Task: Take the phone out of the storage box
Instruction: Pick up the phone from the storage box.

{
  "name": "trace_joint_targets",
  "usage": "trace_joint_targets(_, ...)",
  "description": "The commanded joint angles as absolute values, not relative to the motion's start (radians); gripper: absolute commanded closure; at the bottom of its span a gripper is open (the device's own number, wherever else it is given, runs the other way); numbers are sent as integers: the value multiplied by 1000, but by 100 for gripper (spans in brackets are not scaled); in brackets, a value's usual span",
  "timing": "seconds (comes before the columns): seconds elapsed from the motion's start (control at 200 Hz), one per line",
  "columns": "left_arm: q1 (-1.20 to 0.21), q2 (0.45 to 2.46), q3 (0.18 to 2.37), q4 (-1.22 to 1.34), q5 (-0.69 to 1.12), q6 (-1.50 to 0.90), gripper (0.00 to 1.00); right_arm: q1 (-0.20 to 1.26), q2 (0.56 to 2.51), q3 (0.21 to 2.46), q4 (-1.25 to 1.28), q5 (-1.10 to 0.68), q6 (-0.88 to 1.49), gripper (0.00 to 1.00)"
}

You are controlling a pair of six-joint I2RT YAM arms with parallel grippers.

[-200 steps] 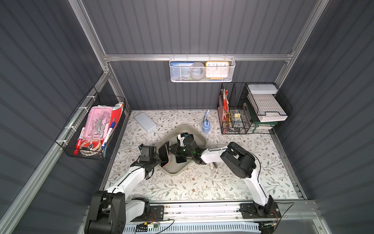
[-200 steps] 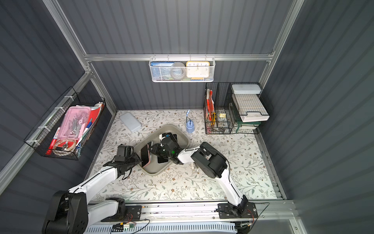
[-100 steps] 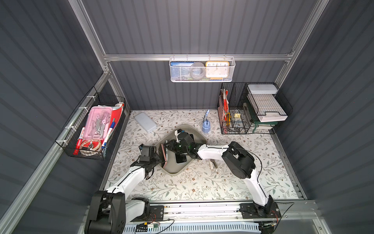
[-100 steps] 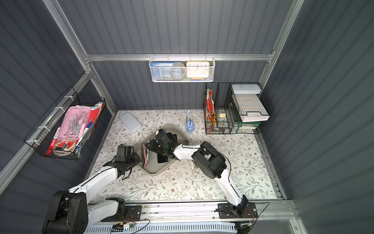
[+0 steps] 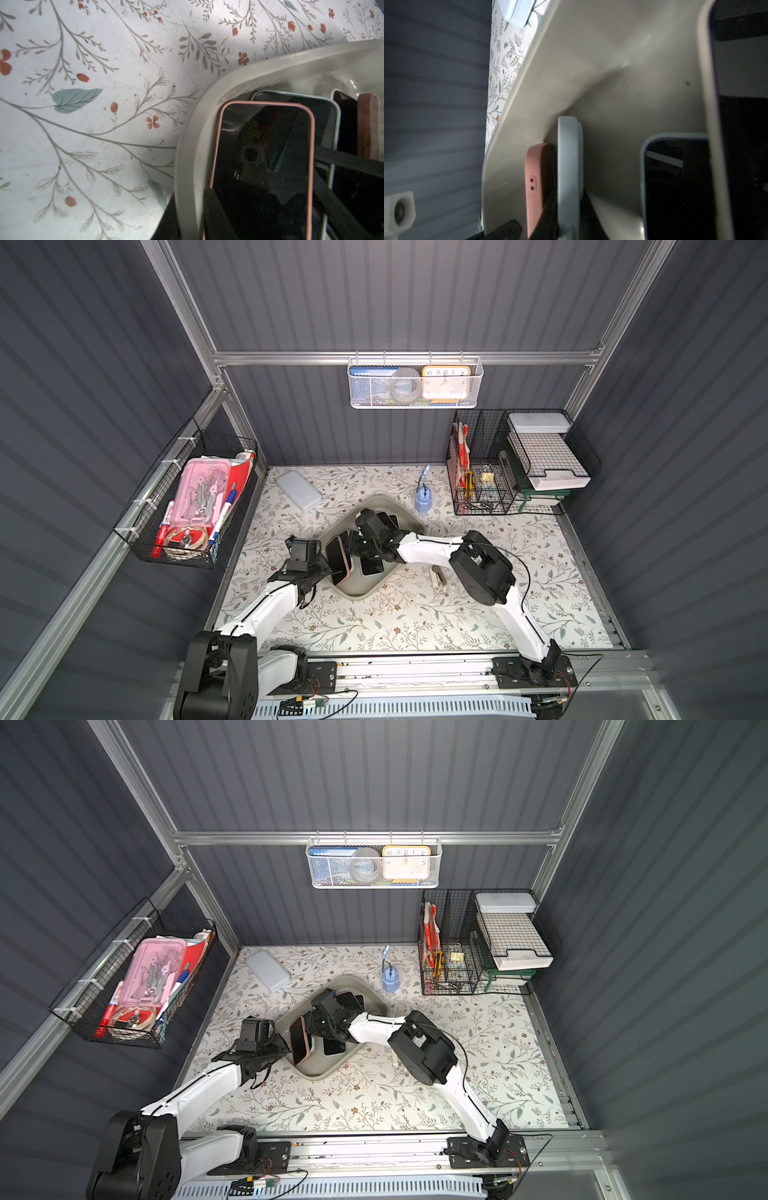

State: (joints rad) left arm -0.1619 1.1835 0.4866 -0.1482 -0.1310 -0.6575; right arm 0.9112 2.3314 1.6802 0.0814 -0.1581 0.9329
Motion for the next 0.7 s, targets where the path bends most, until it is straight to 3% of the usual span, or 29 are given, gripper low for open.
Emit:
trace_joint_targets(0.0,-179,1177,476,-163,-75,-615,79,925,2315,1697,42,-124,888,91)
trace_joint_targets(0.17,-179,1173,474,-165,-78,-618,79,925,2266,1672,18,-64,841,100)
trace_joint_targets(0.69,-179,1181,477,-169,-83,-622,79,923,2158,1579,-25,78,759,100)
